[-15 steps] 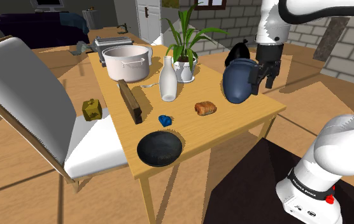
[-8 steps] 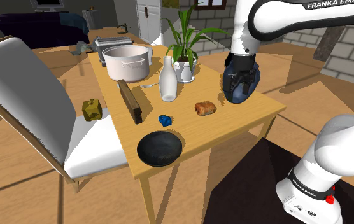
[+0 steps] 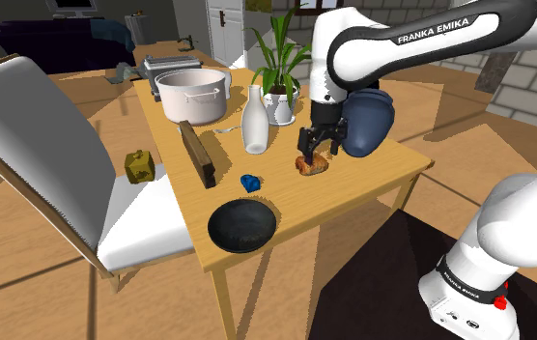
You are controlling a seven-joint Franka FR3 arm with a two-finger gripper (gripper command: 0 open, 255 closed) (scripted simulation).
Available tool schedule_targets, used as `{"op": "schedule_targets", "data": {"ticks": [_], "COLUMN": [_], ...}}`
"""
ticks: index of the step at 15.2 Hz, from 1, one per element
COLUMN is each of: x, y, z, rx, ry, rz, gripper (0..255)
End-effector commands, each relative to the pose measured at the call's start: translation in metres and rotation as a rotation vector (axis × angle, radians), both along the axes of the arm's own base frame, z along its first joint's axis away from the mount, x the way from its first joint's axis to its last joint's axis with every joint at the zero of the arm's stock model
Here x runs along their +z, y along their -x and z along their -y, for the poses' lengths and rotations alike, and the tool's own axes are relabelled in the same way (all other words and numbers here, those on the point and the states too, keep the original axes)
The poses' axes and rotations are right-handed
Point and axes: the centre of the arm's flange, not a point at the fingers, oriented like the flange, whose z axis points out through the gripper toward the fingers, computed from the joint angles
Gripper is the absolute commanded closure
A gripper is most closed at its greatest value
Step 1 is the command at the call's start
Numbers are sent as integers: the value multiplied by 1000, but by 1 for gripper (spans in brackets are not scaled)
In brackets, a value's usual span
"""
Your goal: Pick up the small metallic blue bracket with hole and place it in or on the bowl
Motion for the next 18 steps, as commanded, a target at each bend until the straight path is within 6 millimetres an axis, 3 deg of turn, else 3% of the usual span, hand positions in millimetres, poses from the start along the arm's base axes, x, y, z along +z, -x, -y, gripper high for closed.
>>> {"op": "schedule_targets", "data": {"ticks": [1,16,18], "x": [-11,-86,-93], "y": [-20,-163,-167], "z": [-14,-114,-116], "rx": [-6,-47,-49], "ry": [2,22,22], "rz": [12,93,95], "gripper": [0,0,0]}}
